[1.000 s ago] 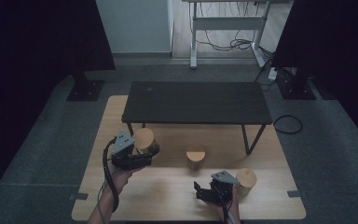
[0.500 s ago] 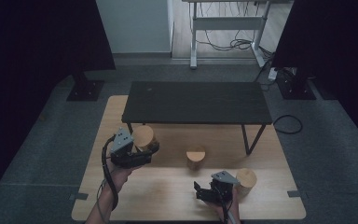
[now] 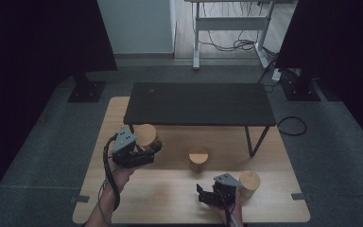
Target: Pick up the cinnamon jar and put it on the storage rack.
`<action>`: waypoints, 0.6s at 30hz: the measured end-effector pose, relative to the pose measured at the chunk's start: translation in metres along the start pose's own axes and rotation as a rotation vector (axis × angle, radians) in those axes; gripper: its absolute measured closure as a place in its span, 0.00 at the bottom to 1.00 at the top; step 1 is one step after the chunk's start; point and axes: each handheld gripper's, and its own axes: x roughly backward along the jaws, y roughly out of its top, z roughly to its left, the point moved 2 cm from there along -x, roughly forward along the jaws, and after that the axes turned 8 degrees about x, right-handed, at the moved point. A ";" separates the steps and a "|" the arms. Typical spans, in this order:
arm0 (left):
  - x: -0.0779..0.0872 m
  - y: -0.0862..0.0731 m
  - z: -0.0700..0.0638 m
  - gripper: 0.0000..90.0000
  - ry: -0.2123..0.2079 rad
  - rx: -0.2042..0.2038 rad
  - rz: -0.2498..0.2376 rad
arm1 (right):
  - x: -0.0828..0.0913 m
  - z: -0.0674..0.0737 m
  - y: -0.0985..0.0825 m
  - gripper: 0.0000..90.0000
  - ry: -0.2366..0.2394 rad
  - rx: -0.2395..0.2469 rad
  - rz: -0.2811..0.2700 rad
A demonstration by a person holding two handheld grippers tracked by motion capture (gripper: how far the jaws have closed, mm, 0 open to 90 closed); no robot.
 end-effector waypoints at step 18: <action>-0.004 0.008 0.000 0.28 0.009 0.002 -0.009 | 0.001 0.000 -0.002 0.05 0.008 0.007 -0.020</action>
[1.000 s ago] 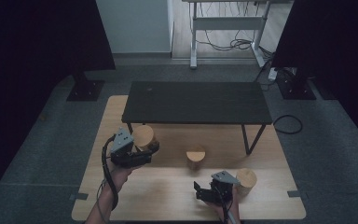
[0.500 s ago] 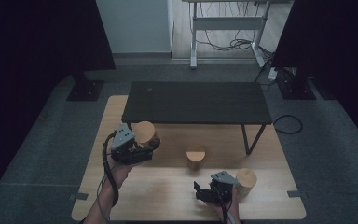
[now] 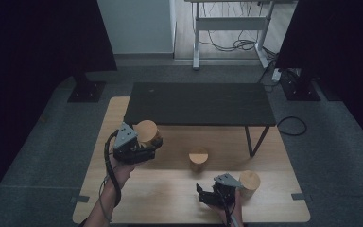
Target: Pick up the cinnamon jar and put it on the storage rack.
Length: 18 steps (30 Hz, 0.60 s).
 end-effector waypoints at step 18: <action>0.000 0.012 -0.002 0.28 0.014 -0.017 -0.015 | 0.000 0.000 0.001 0.05 0.004 0.002 0.006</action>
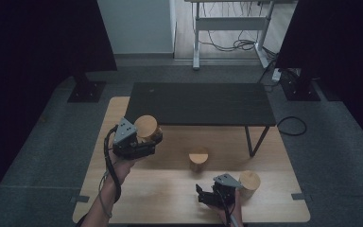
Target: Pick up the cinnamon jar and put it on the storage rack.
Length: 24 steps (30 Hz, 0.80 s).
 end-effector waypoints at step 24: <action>0.003 0.017 -0.002 0.28 0.021 -0.021 -0.019 | 0.000 0.001 0.001 0.05 0.019 -0.002 0.005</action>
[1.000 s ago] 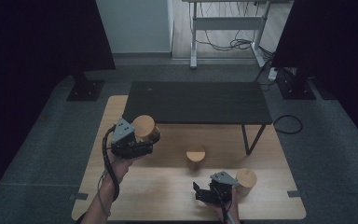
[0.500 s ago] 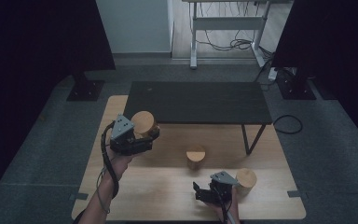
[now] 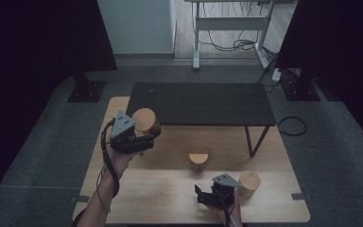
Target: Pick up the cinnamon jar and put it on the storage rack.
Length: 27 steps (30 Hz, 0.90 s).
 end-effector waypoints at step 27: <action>-0.028 0.010 -0.003 0.28 0.034 -0.023 -0.003 | 0.000 0.002 0.001 0.05 0.008 0.013 0.000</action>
